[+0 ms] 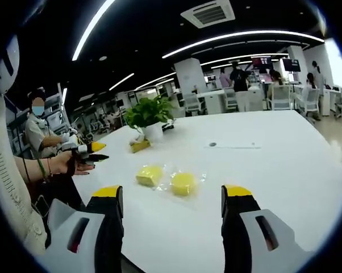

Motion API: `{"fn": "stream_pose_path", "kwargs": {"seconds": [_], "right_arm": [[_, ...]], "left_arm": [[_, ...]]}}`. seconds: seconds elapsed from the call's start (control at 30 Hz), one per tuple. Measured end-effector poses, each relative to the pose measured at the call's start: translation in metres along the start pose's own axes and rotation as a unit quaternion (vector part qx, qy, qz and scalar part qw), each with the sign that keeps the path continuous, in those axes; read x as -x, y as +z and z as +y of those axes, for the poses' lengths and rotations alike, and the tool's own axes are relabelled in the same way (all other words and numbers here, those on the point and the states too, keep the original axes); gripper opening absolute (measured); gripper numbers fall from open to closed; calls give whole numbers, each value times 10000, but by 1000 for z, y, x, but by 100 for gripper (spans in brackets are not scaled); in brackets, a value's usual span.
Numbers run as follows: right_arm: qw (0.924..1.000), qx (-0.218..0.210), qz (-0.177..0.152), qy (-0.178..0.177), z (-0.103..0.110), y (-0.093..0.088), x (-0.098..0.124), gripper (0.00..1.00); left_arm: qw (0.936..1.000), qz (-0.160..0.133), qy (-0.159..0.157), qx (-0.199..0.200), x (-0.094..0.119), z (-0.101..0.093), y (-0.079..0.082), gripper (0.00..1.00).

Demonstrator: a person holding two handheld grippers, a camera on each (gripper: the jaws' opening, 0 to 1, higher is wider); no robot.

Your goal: Compare the silicone blocks by pressing each to a similar depth, holding the contact briefly, and releasing to observe deformation and rebound differences across the visible hardness samples.

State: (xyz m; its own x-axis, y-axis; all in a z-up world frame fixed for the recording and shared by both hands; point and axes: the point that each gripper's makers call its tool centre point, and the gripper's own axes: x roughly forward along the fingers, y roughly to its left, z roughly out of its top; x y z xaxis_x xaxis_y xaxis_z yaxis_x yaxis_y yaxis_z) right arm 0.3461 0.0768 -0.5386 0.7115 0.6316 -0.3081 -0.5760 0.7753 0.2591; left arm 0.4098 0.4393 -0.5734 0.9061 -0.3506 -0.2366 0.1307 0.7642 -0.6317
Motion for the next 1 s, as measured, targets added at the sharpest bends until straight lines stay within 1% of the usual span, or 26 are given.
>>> {"fn": "stream_pose_path", "kwargs": {"seconds": [0.23,0.43,0.73,0.83,1.0], "right_arm": [[10000,3,64,-50,-5,-2,-3,64],[9998,-8,175,-82,-8,-6,-8,64],[9993,-25,337,-128,-12,-13,-13,63],[9991,-25,404,-144,-14,-15,-15,62],[9987,-23,478,-160,-13,-19,-19,62]], "left_arm": [[9997,101,-49,225,-21,18,-5,66],[9992,230,-27,319,-38,34,-12,66],[9969,318,-23,721,-65,57,-21,65],[9964,390,6,757,-74,66,-26,65],[9957,524,-2,766,-86,75,-34,65]]}}
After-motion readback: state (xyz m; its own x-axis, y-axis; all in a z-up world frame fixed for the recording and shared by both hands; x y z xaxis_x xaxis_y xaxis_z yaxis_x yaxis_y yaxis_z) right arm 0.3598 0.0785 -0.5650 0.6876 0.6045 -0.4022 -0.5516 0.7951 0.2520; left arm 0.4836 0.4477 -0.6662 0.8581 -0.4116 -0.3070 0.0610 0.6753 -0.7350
